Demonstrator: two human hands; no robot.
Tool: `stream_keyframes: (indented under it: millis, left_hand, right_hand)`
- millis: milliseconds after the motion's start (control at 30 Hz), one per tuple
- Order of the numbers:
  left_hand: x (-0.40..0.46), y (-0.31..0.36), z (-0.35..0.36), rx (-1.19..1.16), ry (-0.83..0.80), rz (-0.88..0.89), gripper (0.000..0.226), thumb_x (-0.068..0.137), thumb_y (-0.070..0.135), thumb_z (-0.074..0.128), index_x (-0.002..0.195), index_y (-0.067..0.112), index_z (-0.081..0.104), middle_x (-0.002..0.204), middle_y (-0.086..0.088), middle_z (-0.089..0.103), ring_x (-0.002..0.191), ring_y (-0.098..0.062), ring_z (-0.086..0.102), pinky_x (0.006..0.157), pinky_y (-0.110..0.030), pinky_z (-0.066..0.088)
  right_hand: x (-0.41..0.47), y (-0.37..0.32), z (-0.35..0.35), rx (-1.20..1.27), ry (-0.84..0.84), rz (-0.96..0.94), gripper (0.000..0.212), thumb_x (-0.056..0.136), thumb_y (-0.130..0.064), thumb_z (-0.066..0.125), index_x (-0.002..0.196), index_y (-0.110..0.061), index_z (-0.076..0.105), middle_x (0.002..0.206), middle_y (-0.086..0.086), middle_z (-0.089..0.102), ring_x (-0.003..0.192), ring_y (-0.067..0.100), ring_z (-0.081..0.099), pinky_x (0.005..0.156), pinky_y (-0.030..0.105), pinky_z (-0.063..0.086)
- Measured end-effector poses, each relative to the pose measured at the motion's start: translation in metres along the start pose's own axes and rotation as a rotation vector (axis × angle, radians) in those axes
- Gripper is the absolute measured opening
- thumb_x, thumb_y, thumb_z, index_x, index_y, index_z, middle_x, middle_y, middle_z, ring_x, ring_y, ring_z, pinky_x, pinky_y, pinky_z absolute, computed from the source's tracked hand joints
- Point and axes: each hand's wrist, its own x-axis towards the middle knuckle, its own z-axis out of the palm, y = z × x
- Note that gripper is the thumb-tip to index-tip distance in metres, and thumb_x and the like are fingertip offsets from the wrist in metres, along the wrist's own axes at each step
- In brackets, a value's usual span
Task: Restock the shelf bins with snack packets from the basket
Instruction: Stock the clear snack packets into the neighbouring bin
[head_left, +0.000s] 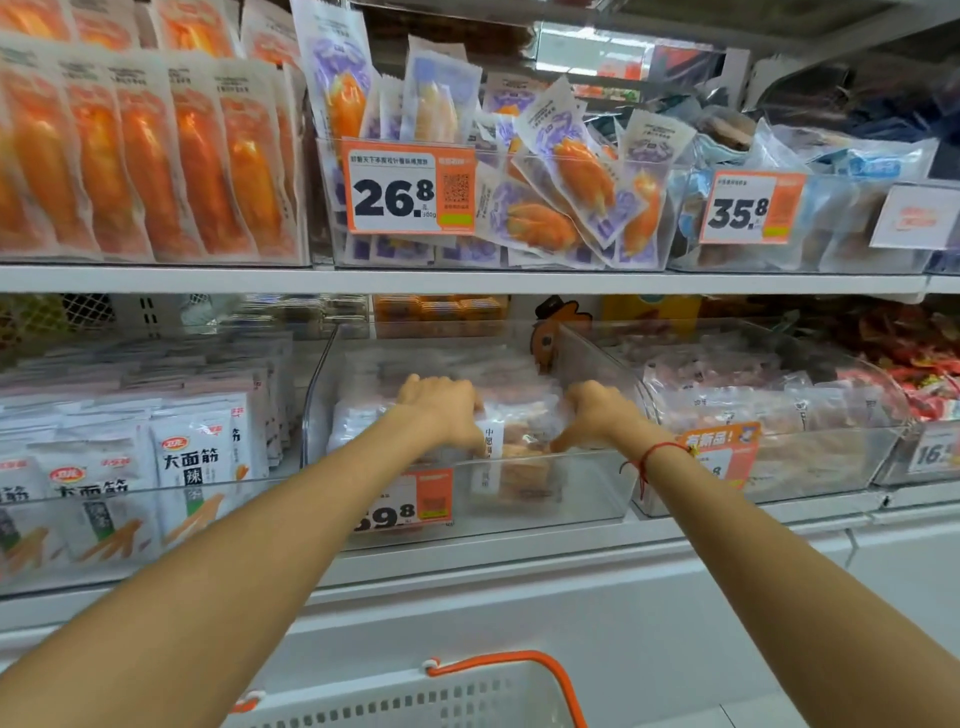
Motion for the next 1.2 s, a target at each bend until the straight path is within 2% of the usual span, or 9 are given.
stream_keyframes:
  millis: [67, 233, 433, 533, 633, 800, 900, 1033, 1200]
  left_hand:
    - [0.002, -0.001, -0.006, 0.026, 0.003, 0.018, 0.053, 0.079, 0.048, 0.067, 0.126, 0.026, 0.057, 0.114, 0.003, 0.066, 0.109, -0.02, 0.057, 0.095, -0.036, 0.032]
    - [0.005, 0.004, -0.001, 0.108, 0.086, 0.004, 0.029, 0.078, 0.039, 0.067, 0.103, 0.024, 0.066, 0.098, 0.002, 0.068, 0.095, -0.02, 0.057, 0.09, -0.035, 0.031]
    - [-0.002, 0.011, 0.005, 0.182, 0.04, -0.022, 0.033, 0.086, 0.041, 0.059, 0.11, 0.019, 0.063, 0.112, -0.005, 0.062, 0.117, -0.024, 0.044, 0.102, -0.039, 0.029]
    - [-0.006, 0.011, 0.003, 0.172, 0.018, -0.023, 0.038, 0.085, 0.04, 0.059, 0.117, 0.018, 0.061, 0.119, -0.004, 0.06, 0.121, -0.024, 0.04, 0.103, -0.04, 0.029]
    - [-0.015, 0.008, 0.0, 0.106, 0.113, -0.033, 0.041, 0.085, 0.037, 0.061, 0.121, 0.019, 0.06, 0.124, -0.002, 0.058, 0.123, -0.024, 0.04, 0.102, -0.039, 0.03]
    - [-0.05, 0.008, -0.009, -0.123, 0.404, 0.002, 0.034, 0.089, 0.027, 0.057, 0.123, 0.025, 0.058, 0.124, 0.002, 0.06, 0.118, -0.021, 0.046, 0.099, -0.035, 0.032]
    - [-0.077, 0.009, -0.008, -0.262, 0.489, 0.018, 0.027, 0.089, 0.027, 0.056, 0.115, 0.027, 0.062, 0.112, 0.008, 0.064, 0.107, -0.017, 0.052, 0.089, -0.031, 0.037]
    - [-0.115, 0.005, 0.01, -0.475, 0.464, -0.088, 0.019, 0.087, 0.025, 0.055, 0.101, 0.031, 0.066, 0.094, 0.013, 0.068, 0.093, -0.012, 0.061, 0.071, -0.025, 0.042]
    - [-0.16, 0.002, 0.077, -0.608, 0.288, -0.242, 0.014, 0.086, 0.03, 0.057, 0.095, 0.033, 0.067, 0.091, 0.017, 0.068, 0.09, -0.01, 0.064, 0.074, -0.026, 0.048]
  right_hand:
    - [0.001, -0.005, -0.004, -0.094, 0.02, -0.08, 0.062, 0.068, -0.026, 0.084, 0.117, -0.02, 0.048, 0.117, 0.008, 0.058, 0.107, 0.032, 0.055, 0.086, 0.039, 0.047]
    - [0.0, -0.004, 0.003, -0.205, 0.108, -0.141, 0.044, 0.074, -0.028, 0.079, 0.108, -0.025, 0.051, 0.117, 0.004, 0.058, 0.103, 0.029, 0.055, 0.076, 0.034, 0.042]
    - [0.004, -0.011, 0.009, -0.238, 0.083, -0.081, 0.035, 0.082, -0.016, 0.066, 0.114, -0.022, 0.051, 0.122, 0.009, 0.056, 0.106, 0.033, 0.055, 0.078, 0.036, 0.042]
    - [-0.002, -0.008, 0.007, -0.127, 0.048, -0.06, 0.043, 0.081, -0.028, 0.07, 0.119, -0.024, 0.052, 0.128, 0.008, 0.053, 0.112, 0.031, 0.053, 0.089, 0.04, 0.048]
    - [-0.017, -0.003, 0.01, -0.097, 0.092, -0.064, 0.053, 0.084, -0.035, 0.068, 0.132, -0.023, 0.048, 0.134, 0.008, 0.047, 0.117, 0.029, 0.051, 0.097, 0.044, 0.046]
    - [-0.056, -0.007, 0.017, 0.074, 0.44, -0.189, 0.038, 0.088, -0.032, 0.065, 0.123, -0.019, 0.055, 0.121, 0.001, 0.051, 0.094, 0.019, 0.06, 0.079, 0.035, 0.054]
    - [-0.076, -0.015, 0.021, 0.163, 0.511, -0.236, 0.017, 0.088, -0.03, 0.064, 0.104, -0.024, 0.063, 0.101, -0.006, 0.056, 0.08, 0.01, 0.059, 0.068, 0.027, 0.052]
    - [-0.095, -0.019, 0.044, 0.362, 0.374, -0.202, 0.006, 0.087, -0.029, 0.063, 0.087, -0.025, 0.067, 0.077, -0.005, 0.066, 0.069, 0.013, 0.063, 0.066, 0.038, 0.056]
    - [-0.122, -0.014, 0.112, 0.348, 0.052, -0.164, 0.01, 0.089, -0.027, 0.062, 0.081, -0.023, 0.066, 0.066, -0.004, 0.068, 0.059, 0.012, 0.066, 0.068, 0.035, 0.056]
